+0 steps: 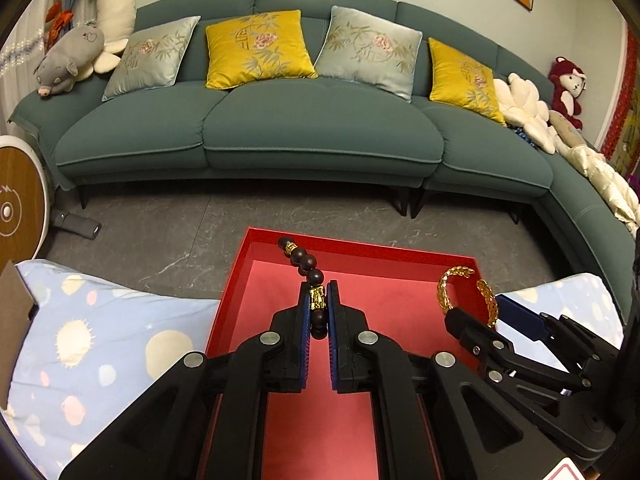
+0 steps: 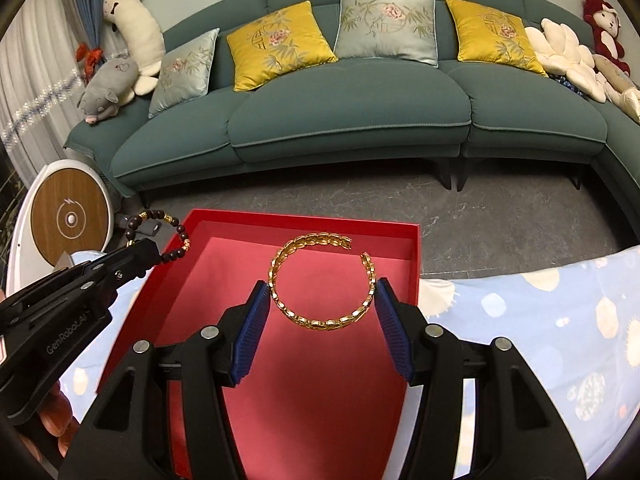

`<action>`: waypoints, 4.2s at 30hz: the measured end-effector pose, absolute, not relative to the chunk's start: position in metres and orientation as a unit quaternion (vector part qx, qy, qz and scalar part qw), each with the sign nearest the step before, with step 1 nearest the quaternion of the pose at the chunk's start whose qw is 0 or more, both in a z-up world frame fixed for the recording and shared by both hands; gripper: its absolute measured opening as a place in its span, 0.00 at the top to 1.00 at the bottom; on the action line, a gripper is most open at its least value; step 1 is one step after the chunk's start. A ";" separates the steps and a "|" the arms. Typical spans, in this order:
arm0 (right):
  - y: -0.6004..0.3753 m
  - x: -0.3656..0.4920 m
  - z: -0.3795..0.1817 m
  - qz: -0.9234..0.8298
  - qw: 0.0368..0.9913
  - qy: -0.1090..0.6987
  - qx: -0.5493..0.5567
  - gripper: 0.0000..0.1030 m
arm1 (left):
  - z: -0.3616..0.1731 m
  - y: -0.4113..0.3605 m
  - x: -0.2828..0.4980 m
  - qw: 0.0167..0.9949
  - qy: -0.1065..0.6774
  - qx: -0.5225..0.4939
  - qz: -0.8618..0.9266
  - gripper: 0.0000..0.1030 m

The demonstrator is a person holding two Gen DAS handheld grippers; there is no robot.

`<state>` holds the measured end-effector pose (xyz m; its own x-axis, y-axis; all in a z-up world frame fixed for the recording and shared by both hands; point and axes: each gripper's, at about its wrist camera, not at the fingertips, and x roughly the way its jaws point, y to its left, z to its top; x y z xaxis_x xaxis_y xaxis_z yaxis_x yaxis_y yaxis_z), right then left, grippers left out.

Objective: Organize jewelry
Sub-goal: 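Open the left gripper over the red tray while the right gripper releases the bangle, then withdraw both grippers from the tray back to the remaining jewelry, then close the right gripper on the silver bracelet watch, then grasp the pearl bracelet with the left gripper and lift it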

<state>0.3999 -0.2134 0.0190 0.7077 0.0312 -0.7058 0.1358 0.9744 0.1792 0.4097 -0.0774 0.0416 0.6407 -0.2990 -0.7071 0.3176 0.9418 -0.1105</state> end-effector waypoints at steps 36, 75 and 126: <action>-0.194 0.380 0.010 -0.043 0.933 0.357 -0.013 0.24 | -0.013 -0.052 0.384 0.893 0.437 -0.003 -0.107 0.78; -0.137 0.096 -0.031 0.001 0.896 0.430 0.114 0.44 | -0.019 0.047 0.118 0.885 0.442 0.035 -0.142 0.44; -0.146 0.100 -0.036 0.032 0.890 0.432 0.141 0.91 | -0.052 0.012 0.154 0.857 0.460 0.019 -0.232 0.87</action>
